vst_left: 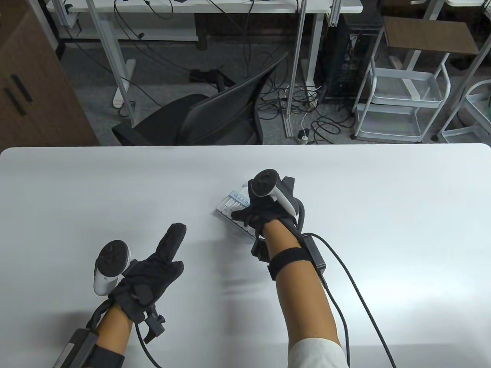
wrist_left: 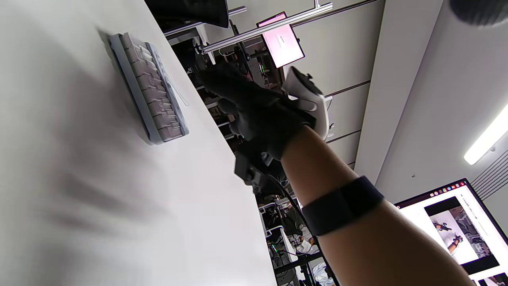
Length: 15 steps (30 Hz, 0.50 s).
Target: Press Re-Fa-La on toy piano
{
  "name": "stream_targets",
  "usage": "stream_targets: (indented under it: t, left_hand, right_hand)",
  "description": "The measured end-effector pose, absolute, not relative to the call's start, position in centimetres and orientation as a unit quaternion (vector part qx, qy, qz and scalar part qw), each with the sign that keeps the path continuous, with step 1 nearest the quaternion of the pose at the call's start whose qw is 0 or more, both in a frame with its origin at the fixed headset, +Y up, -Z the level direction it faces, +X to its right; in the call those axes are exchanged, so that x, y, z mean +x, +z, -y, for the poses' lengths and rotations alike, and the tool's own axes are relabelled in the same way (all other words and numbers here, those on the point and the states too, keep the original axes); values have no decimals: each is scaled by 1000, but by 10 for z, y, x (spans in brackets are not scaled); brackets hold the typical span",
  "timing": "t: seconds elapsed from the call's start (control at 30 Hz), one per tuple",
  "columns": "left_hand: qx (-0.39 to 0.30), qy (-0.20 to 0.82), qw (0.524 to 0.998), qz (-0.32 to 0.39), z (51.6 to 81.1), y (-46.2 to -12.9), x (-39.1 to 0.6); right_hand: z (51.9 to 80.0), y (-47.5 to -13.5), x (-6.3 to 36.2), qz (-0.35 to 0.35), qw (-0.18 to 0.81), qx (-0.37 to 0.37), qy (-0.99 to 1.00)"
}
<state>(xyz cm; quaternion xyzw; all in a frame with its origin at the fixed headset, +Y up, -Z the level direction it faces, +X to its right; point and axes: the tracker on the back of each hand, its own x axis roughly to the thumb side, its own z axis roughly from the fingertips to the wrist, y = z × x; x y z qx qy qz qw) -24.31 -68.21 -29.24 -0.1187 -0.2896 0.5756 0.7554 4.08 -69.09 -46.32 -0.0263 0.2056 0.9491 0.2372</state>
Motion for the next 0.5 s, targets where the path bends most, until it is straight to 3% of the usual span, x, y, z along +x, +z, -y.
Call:
stream_targets:
  t: [0.27, 0.5]
  left_hand:
    - [-121, 575, 756, 289, 682, -292, -243]
    - [-124, 575, 756, 289, 683, -293, -242]
  right_hand:
    - [734, -472, 43, -235, 212, -65, 946]
    - [754, -471, 37, -246, 194, -70, 947]
